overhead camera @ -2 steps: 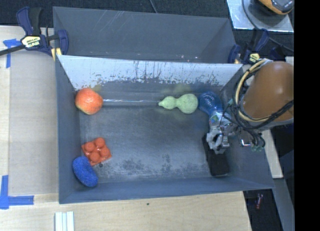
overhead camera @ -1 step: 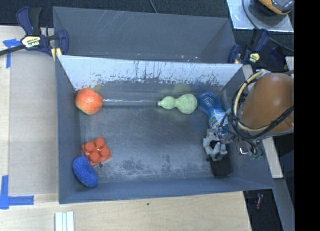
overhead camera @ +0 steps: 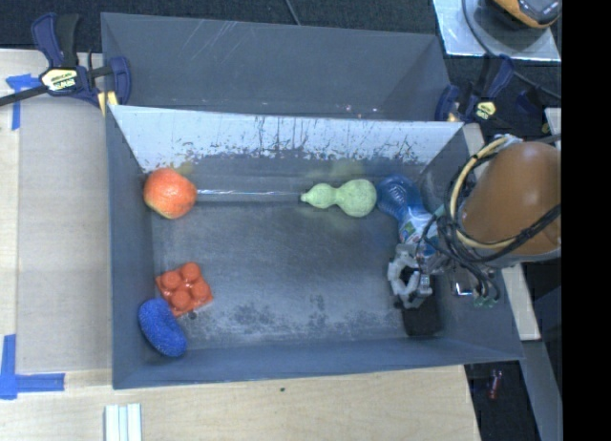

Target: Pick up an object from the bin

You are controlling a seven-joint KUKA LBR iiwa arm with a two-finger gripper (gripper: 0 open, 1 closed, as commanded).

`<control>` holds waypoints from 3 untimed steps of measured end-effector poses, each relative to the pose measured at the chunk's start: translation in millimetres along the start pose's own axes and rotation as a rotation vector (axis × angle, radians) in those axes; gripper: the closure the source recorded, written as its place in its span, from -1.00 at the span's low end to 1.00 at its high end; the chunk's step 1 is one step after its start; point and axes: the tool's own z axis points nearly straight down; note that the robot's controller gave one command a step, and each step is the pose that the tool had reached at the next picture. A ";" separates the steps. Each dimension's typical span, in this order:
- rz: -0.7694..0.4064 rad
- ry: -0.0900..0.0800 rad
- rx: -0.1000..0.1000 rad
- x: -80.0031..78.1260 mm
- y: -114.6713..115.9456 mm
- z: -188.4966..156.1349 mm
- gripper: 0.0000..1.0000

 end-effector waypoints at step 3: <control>0.175 -0.009 -0.019 11.3 2.2 11.7 1.00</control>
Offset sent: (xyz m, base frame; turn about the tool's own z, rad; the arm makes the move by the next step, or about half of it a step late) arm -0.0161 -0.0006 -0.0146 0.2357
